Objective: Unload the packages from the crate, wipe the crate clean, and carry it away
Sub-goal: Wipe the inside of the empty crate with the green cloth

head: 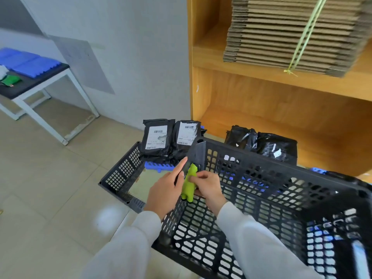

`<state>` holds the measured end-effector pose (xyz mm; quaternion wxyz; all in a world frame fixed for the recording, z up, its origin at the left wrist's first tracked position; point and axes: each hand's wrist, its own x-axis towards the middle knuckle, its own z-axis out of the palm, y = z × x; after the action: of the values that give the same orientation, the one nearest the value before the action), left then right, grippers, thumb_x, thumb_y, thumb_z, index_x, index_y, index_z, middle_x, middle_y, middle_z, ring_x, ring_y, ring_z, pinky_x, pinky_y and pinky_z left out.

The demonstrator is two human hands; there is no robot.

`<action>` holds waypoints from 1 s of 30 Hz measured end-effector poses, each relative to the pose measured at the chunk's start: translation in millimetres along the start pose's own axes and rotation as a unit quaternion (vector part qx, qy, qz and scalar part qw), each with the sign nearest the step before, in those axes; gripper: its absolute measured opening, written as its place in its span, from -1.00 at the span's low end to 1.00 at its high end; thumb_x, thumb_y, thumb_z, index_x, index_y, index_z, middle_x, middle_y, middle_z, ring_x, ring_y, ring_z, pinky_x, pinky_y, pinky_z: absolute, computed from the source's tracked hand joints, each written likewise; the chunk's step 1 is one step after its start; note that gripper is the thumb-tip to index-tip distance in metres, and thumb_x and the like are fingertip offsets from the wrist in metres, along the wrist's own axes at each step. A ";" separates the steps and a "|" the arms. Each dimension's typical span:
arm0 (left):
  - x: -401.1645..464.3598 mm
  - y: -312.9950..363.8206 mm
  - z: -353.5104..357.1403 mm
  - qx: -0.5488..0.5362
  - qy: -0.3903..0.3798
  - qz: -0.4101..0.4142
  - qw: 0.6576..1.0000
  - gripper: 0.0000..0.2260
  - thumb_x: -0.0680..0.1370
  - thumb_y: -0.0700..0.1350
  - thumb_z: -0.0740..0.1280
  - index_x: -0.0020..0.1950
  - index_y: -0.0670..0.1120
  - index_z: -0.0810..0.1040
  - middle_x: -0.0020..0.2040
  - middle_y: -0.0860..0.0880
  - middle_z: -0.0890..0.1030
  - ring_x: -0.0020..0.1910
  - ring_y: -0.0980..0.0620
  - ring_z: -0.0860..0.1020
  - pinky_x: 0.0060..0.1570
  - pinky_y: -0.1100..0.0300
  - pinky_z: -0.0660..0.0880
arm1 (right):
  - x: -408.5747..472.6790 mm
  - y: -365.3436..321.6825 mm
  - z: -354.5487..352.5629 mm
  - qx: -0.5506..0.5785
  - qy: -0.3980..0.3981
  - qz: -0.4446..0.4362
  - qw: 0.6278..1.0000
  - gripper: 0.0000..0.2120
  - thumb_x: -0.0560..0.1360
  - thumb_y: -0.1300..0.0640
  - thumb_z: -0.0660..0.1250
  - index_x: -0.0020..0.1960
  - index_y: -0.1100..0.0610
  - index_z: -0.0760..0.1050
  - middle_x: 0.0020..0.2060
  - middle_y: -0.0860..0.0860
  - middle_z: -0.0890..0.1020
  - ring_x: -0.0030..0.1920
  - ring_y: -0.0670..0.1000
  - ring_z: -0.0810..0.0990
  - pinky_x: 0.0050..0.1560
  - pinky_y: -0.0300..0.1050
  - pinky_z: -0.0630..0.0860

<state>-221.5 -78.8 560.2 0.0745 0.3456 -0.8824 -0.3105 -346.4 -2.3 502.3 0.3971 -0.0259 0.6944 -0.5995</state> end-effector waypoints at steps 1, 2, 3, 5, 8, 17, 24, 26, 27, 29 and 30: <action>-0.5 0.0 0.3 0.010 0.005 -0.001 1.000 -0.58 0.73 0.12 0.02 0.53 0.51 0.07 -0.33 0.02 0.44 -0.34 0.09 0.47 -0.34 0.15 0.37 | -3.4 -1.9 1.1 -0.010 0.003 -0.010 1.000 -0.89 0.41 0.26 0.54 -0.12 0.24 0.63 -0.25 0.10 0.68 -0.25 0.05 0.69 -0.25 -0.02 0.68; -1.4 0.0 1.1 0.019 0.009 0.000 1.000 -0.58 0.73 0.12 0.02 0.53 0.51 0.06 -0.33 0.01 0.46 -0.34 0.08 0.48 -0.33 0.14 0.39 | -8.2 -4.6 1.8 -0.018 0.007 -0.019 1.000 -0.90 0.40 0.25 0.54 -0.14 0.21 0.63 -0.24 0.11 0.69 -0.24 0.07 0.70 -0.22 0.03 0.70; -2.6 -0.2 1.6 0.026 0.013 -0.001 1.000 -0.58 0.73 0.13 0.03 0.53 0.51 0.05 -0.33 0.01 0.47 -0.34 0.08 0.48 -0.34 0.14 0.39 | -10.1 -5.6 3.2 -0.027 0.011 -0.025 0.999 -0.90 0.40 0.24 0.54 -0.17 0.19 0.62 -0.23 0.12 0.70 -0.22 0.08 0.70 -0.20 0.07 0.71; -4.3 -0.1 1.4 0.031 0.018 -0.002 0.999 -0.58 0.73 0.13 0.03 0.52 0.52 0.04 -0.33 0.02 0.48 -0.35 0.10 0.48 -0.36 0.16 0.36 | -13.9 -6.9 5.8 -0.053 0.025 -0.034 0.998 -0.90 0.40 0.23 0.53 -0.20 0.16 0.61 -0.22 0.12 0.70 -0.22 0.08 0.70 -0.21 0.10 0.71; -4.7 1.6 0.3 0.024 0.016 -0.007 1.000 -0.58 0.73 0.14 0.02 0.52 0.52 0.06 -0.37 0.03 0.43 -0.38 0.11 0.44 -0.37 0.17 0.32 | -13.0 -6.0 6.8 -0.100 0.050 -0.050 0.992 -0.90 0.42 0.22 0.52 -0.19 0.15 0.60 -0.23 0.09 0.70 -0.25 0.04 0.69 -0.27 0.04 0.70; -1.6 1.7 -0.7 0.038 0.045 0.002 0.998 -0.59 0.72 0.14 0.03 0.49 0.56 0.06 -0.43 0.02 0.38 -0.44 0.10 0.37 -0.40 0.17 0.28 | 18.6 36.3 4.0 -0.137 0.046 0.033 0.989 -0.82 0.36 0.19 0.53 -0.25 0.10 0.52 -0.20 0.12 0.68 -0.16 0.13 0.72 -0.23 0.12 0.70; 2.1 -7.0 3.7 0.017 0.052 0.018 0.998 -0.58 0.72 0.16 0.04 0.44 0.63 0.01 -0.48 0.03 0.27 -0.50 0.10 0.29 -0.45 0.20 0.28 | 46.6 78.8 9.2 -0.194 0.049 0.081 0.976 -0.78 0.36 0.16 0.51 -0.26 0.05 0.45 -0.21 0.05 0.62 -0.11 0.13 0.68 -0.14 0.16 0.69; 2.4 -8.0 4.4 0.023 0.055 0.017 0.998 -0.58 0.72 0.16 0.03 0.44 0.64 0.00 -0.48 0.04 0.26 -0.50 0.10 0.27 -0.46 0.20 0.24 | 49.4 85.1 11.9 -0.218 0.057 0.092 0.970 -0.73 0.40 0.19 0.50 -0.27 0.06 0.40 -0.26 0.02 0.58 -0.11 0.16 0.68 -0.13 0.17 0.69; 2.7 -7.4 4.7 0.029 0.058 0.016 0.998 -0.58 0.72 0.16 0.03 0.44 0.63 0.00 -0.47 0.03 0.26 -0.50 0.10 0.27 -0.46 0.22 0.22 | 51.0 88.2 12.6 -0.232 0.061 0.094 0.966 -0.73 0.41 0.19 0.50 -0.27 0.06 0.39 -0.28 0.01 0.57 -0.10 0.17 0.69 -0.12 0.16 0.68; 2.7 -6.7 5.5 0.038 0.066 0.014 0.997 -0.58 0.71 0.17 0.04 0.45 0.63 0.01 -0.46 0.02 0.27 -0.49 0.09 0.28 -0.46 0.23 0.24 | 55.3 96.4 13.8 -0.254 0.060 0.101 0.960 -0.75 0.41 0.19 0.50 -0.25 0.08 0.42 -0.28 0.01 0.58 -0.09 0.17 0.68 -0.09 0.16 0.68; 2.7 -7.9 6.4 0.039 0.069 0.014 0.997 -0.58 0.71 0.17 0.04 0.45 0.62 0.02 -0.46 0.02 0.28 -0.48 0.09 0.29 -0.44 0.22 0.27 | 58.1 101.2 15.1 -0.261 0.059 0.101 0.958 -0.75 0.41 0.19 0.51 -0.23 0.08 0.43 -0.28 0.01 0.57 -0.10 0.16 0.67 -0.07 0.15 0.67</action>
<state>-221.3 -81.8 550.1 0.1258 0.3560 -0.8914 -0.2505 -332.8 -16.1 386.2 0.3932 -0.0224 0.8479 -0.3548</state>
